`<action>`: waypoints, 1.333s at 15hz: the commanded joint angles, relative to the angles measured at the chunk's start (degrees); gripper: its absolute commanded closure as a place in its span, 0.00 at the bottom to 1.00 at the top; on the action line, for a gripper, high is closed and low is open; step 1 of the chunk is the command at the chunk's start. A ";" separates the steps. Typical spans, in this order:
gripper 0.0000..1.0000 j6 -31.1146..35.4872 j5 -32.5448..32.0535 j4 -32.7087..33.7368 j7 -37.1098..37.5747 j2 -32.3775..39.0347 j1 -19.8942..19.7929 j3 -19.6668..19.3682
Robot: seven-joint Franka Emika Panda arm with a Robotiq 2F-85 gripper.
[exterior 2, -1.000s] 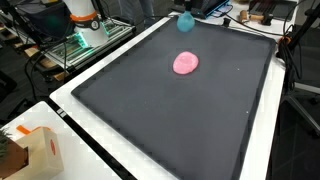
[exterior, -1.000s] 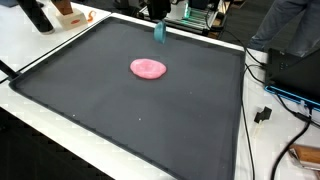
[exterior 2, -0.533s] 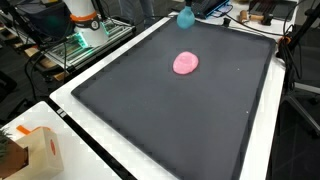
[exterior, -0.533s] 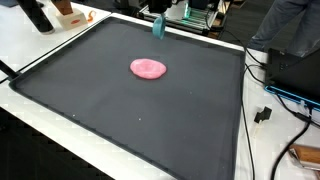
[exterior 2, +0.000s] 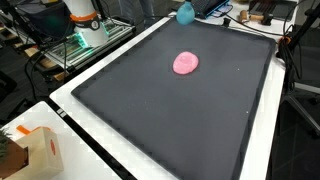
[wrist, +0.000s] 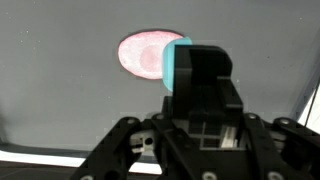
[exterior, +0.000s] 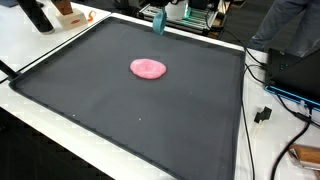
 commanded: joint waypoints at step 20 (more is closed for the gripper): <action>0.75 1.38 24.81 -0.57 -30.27 2.05 -0.78 -6.99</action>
